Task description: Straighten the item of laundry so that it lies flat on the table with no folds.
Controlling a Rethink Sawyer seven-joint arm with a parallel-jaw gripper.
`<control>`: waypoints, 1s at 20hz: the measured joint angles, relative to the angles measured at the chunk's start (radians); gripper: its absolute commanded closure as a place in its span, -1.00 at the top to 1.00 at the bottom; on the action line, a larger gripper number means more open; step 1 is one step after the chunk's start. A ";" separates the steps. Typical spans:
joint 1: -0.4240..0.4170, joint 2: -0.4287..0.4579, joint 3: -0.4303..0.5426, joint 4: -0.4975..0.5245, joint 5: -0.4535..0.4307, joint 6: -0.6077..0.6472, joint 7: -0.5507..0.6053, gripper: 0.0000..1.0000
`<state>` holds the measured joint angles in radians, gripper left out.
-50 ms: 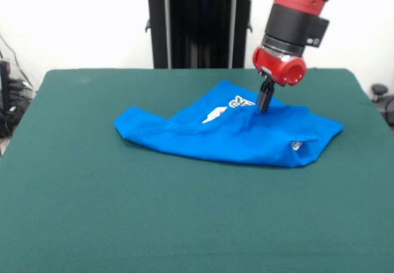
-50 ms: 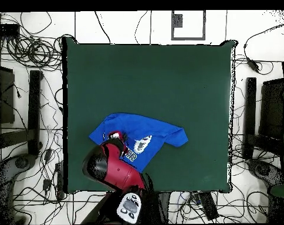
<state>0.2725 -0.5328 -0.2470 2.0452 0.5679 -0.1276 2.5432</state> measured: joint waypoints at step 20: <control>0.002 -0.029 -0.077 -0.138 -0.030 0.151 0.000 -1.00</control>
<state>0.2744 -0.5616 -0.3240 1.9074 0.5377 0.0237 2.5432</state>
